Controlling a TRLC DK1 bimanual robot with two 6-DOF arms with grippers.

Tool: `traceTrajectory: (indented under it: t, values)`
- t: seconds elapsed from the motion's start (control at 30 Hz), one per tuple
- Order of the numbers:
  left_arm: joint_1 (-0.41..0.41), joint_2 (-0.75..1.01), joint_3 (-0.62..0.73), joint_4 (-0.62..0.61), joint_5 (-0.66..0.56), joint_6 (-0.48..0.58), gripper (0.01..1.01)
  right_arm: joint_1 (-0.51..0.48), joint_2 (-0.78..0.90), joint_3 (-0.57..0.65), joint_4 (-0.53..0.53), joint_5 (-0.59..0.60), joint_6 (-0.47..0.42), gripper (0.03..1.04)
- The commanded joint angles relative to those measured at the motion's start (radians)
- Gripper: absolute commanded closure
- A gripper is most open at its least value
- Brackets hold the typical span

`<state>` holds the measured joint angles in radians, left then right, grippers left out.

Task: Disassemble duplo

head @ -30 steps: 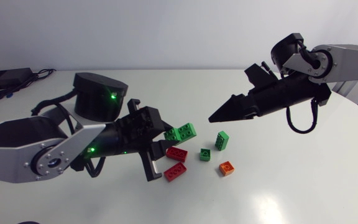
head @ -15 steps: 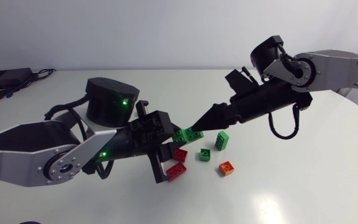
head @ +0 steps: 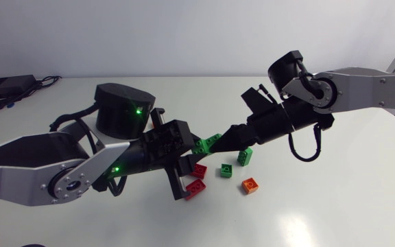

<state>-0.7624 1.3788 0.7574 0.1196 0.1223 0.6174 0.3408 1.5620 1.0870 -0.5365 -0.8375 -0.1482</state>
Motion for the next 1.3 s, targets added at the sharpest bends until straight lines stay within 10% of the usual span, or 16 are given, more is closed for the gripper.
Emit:
traceTrajectory:
  t: [0.0, 0.5, 1.27]
  values:
    - [-0.012, -0.043, 0.016, 0.012, -0.004, 0.013, 0.936, 0.004, -0.016, -0.047, 0.026, 0.029, 0.022, 0.73]
    - [-0.009, -0.165, 0.043, -0.152, 0.01, -0.005, 0.936, 0.01, -0.031, -0.078, 0.109, 0.247, 0.001, 0.75]
    - [0.175, 0.393, 0.194, -0.311, -0.119, 0.035, 0.923, 0.023, -0.019, -0.021, 0.175, 0.431, -0.086, 0.74]
